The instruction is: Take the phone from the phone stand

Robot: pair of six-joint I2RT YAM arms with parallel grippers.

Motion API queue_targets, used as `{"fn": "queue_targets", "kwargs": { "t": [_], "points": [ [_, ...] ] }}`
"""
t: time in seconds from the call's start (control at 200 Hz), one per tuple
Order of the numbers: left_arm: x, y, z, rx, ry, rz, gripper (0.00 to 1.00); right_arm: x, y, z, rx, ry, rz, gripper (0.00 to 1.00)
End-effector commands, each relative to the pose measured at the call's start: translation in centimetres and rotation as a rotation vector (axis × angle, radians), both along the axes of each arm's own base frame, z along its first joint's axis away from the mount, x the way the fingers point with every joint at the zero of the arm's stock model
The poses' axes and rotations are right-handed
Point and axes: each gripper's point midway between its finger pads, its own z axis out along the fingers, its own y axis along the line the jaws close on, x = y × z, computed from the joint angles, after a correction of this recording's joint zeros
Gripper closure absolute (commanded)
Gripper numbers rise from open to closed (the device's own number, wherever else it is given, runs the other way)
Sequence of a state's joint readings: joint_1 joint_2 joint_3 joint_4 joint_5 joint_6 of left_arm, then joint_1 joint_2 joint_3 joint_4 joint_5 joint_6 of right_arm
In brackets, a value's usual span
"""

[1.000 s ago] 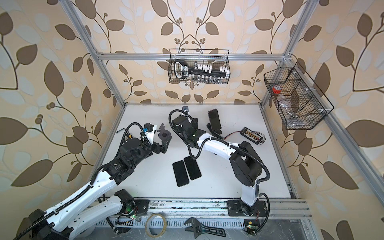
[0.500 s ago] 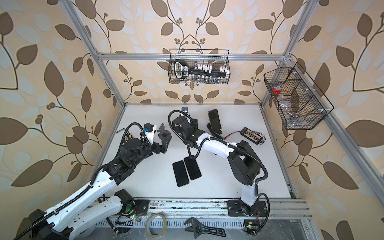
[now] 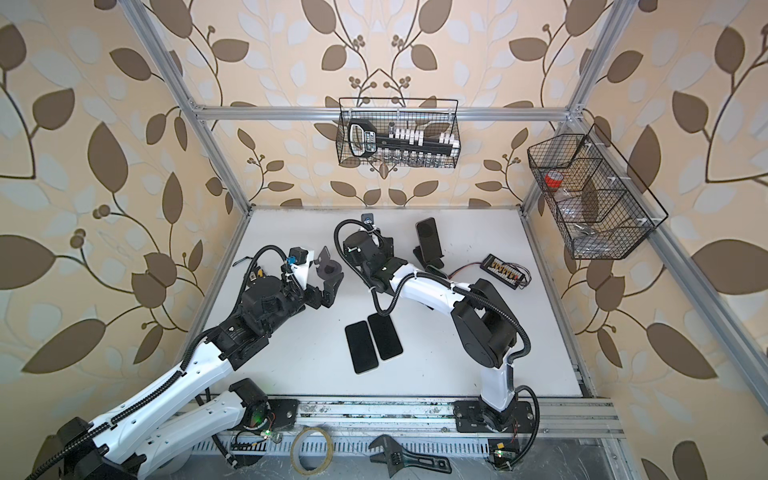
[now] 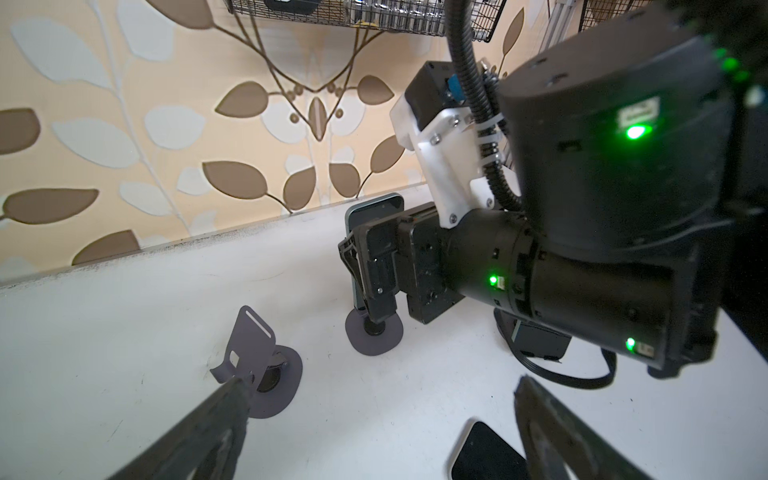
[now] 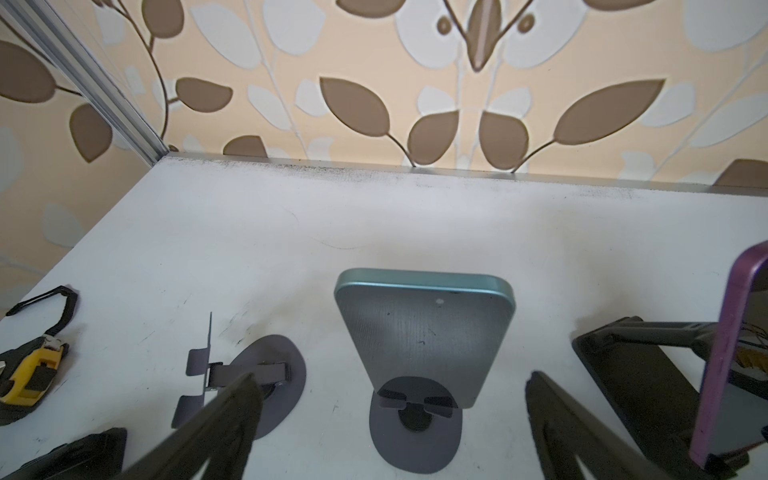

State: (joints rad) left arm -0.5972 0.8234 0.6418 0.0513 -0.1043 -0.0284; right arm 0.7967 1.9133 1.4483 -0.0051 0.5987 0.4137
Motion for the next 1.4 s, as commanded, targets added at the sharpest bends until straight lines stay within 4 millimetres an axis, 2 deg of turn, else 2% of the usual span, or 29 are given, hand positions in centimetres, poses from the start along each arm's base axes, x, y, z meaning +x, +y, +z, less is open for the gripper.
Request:
{"fn": "queue_targets", "kwargs": {
  "t": [0.0,0.65,1.395],
  "points": [
    [-0.2,0.0,3.0,-0.033,-0.067,0.001,0.01,0.7,0.0,0.2,-0.011,-0.007,-0.017,0.0],
    [-0.1,-0.2,2.8,-0.029,-0.061,0.0,0.01,1.5,0.7,-0.8,-0.005,0.017,0.003,0.01],
    [-0.2,-0.3,2.8,-0.023,-0.061,-0.001,0.01,2.1,-0.1,-1.5,-0.016,0.024,-0.035,0.0]
  ]
}}
